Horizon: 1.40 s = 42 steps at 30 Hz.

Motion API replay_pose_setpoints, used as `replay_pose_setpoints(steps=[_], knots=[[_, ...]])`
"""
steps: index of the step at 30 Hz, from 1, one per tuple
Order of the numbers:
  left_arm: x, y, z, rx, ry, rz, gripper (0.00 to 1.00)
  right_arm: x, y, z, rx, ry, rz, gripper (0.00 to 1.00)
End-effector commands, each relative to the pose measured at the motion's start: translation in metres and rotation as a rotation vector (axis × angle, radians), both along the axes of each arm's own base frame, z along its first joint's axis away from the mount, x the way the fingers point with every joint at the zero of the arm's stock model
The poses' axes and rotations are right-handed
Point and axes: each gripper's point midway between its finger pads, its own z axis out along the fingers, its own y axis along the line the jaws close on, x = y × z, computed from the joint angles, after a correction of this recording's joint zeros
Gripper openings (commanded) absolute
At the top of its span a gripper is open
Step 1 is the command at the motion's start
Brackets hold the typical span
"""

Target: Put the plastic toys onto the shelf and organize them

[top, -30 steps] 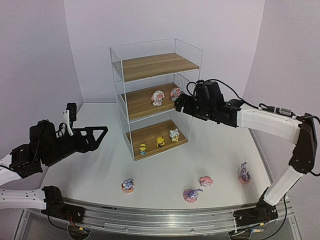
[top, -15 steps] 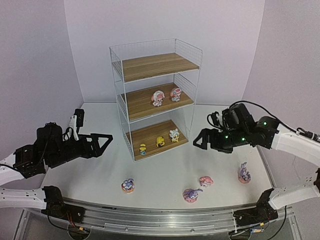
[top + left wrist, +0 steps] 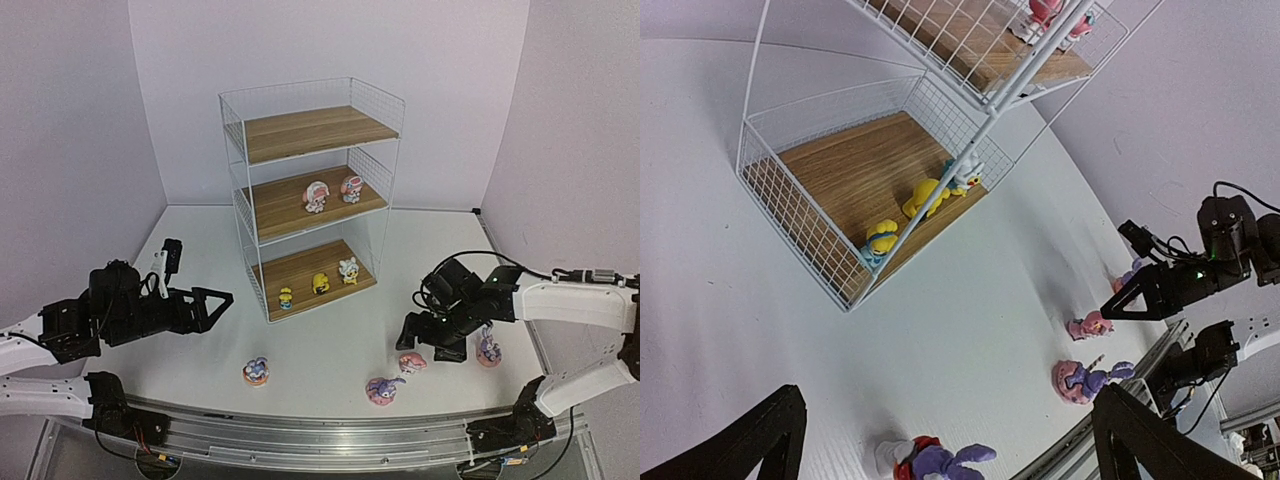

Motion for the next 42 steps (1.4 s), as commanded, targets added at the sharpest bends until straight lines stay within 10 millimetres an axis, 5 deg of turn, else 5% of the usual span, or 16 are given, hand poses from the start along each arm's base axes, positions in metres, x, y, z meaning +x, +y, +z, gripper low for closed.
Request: replay_pose_setpoints(steps=[1, 13, 18, 25, 29, 34, 39, 42], knots=[[0.0, -0.007, 0.002, -0.028, 0.003, -0.012, 1.0, -0.001, 0.009, -0.014, -0.004, 0.043, -0.026, 0.9], [0.001, -0.01, 0.001, -0.029, 0.005, -0.015, 0.99, -0.001, 0.001, -0.036, -0.085, 0.077, -0.058, 0.85], [0.0, -0.008, 0.003, -0.037, 0.003, -0.013, 1.0, -0.001, 0.007, -0.037, -0.083, 0.076, -0.05, 0.71], [-0.001, -0.005, 0.005, -0.054, -0.003, -0.009, 1.0, -0.005, 0.011, -0.031, -0.064, 0.068, -0.044, 0.33], [-0.004, -0.007, 0.006, -0.063, -0.004, -0.027, 1.0, -0.004, 0.011, -0.023, -0.043, 0.039, -0.028, 0.29], [-0.012, -0.019, 0.012, -0.079, -0.014, -0.11, 1.0, 0.003, 0.023, 0.009, 0.034, -0.057, 0.083, 0.27], [-0.05, -0.059, 0.03, -0.139, -0.065, -0.44, 1.0, 0.002, 0.062, 0.087, 0.269, -0.232, 0.336, 0.27], [-0.08, -0.083, 0.043, -0.216, -0.112, -0.679, 1.0, -0.025, 0.104, 0.147, 0.576, -0.32, 0.606, 0.27]])
